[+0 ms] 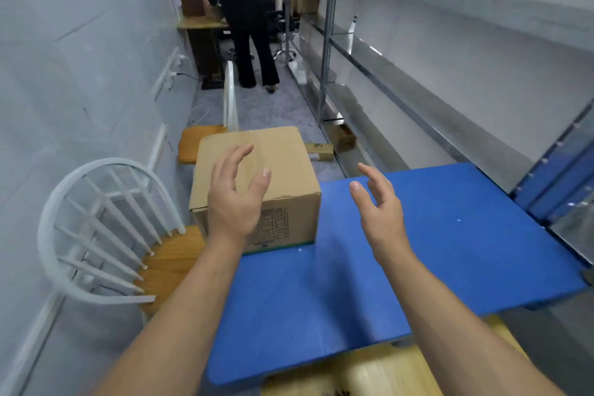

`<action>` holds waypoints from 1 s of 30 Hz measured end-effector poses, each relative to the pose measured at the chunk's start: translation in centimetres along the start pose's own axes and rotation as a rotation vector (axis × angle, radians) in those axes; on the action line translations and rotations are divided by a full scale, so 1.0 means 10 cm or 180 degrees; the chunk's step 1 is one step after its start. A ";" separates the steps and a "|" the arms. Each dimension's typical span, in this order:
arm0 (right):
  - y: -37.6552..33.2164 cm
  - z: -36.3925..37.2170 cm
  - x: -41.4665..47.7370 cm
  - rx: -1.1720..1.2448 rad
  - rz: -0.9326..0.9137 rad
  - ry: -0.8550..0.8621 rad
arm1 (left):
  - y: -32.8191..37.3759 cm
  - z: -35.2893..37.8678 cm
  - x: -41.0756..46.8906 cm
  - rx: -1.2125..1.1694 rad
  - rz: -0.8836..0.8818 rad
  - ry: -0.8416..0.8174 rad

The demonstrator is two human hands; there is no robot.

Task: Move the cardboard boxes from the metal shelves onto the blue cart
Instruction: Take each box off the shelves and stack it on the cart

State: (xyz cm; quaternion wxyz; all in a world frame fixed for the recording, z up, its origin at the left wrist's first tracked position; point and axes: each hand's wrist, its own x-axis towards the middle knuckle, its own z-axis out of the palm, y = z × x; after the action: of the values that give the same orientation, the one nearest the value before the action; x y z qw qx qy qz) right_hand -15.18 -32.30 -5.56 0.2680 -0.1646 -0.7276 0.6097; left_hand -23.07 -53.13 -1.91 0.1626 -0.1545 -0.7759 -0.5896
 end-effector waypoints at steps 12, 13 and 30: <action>-0.35 -2.21 -1.34 -0.0500 -0.0028 0.1267 | 1.25 1.58 -1.35 -0.0992 0.0367 -0.1764; -0.39 -2.38 -1.52 -0.0555 -0.0032 0.1379 | 1.37 1.69 -1.52 -0.1080 0.0383 -0.1899; -0.73 -4.42 -3.67 -0.0903 -0.0008 0.3488 | 2.94 2.85 -3.74 -0.1670 0.0860 -0.3566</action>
State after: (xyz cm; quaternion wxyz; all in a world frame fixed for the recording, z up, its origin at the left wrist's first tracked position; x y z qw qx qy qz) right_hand 40.98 -19.24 -0.35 0.5825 -0.4906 -0.5571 0.3311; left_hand 21.25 -19.84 0.07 -0.2385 -0.5710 -0.5466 -0.5642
